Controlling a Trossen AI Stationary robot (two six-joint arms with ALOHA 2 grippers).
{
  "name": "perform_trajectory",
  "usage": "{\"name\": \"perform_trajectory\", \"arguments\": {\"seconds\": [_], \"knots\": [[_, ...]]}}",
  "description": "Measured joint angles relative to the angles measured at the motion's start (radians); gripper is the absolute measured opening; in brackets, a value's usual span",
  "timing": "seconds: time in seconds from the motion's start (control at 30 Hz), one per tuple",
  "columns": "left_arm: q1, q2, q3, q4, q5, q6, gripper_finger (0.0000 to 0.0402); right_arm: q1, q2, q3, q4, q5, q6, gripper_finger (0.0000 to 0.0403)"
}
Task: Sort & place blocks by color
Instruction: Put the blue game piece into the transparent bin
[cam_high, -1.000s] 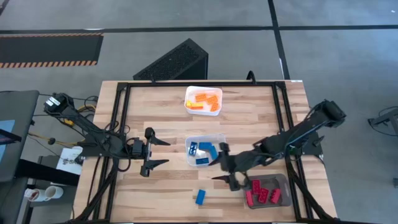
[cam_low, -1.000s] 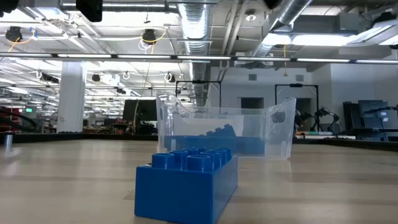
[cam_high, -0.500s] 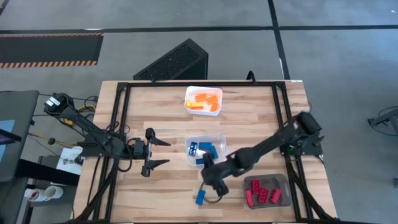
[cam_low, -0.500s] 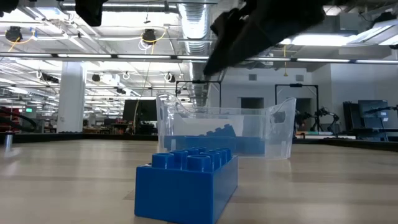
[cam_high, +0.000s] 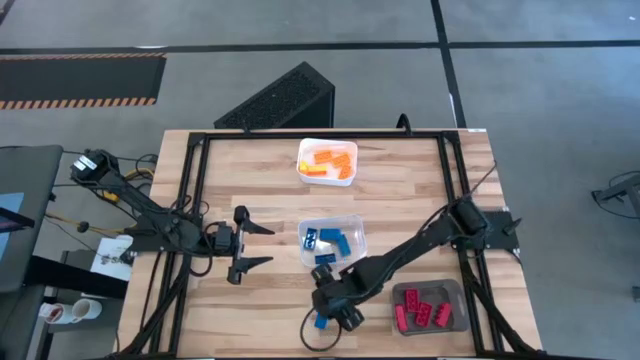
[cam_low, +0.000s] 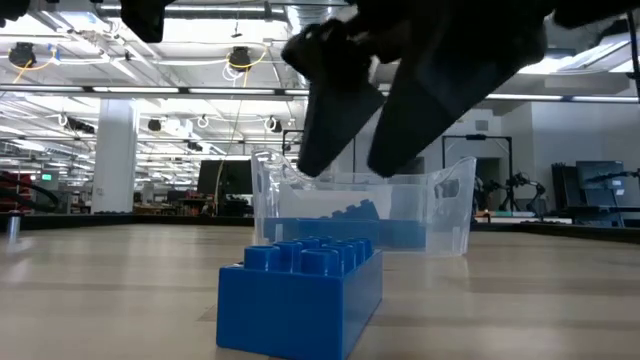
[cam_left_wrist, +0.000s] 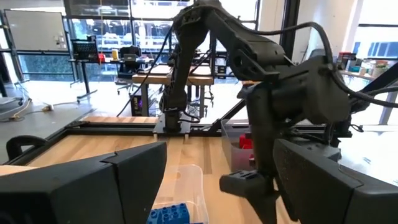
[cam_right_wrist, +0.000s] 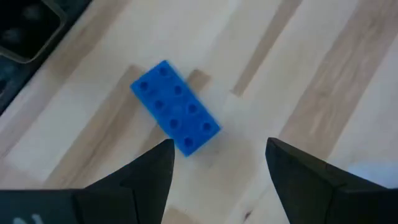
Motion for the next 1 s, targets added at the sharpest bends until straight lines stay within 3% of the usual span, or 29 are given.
{"name": "perform_trajectory", "arguments": {"seconds": [0.73, 0.87, 1.0], "knots": [[0.0, 0.0, 0.0, 0.006, -0.003, 0.0, 0.0284, 0.052, 0.205, 0.175, -0.112, 0.031, -0.039, 0.0269], [0.0, 0.0, 0.0, 0.003, -0.003, 0.0, 0.0284, 0.046, 0.202, 0.173, -0.115, 0.031, -0.039, 0.0226], [0.0, 0.0, 0.0, 0.002, -0.003, 0.0, 0.0284, 0.04, 0.183, 0.17, -0.132, 0.05, -0.025, 0.0141]]}}
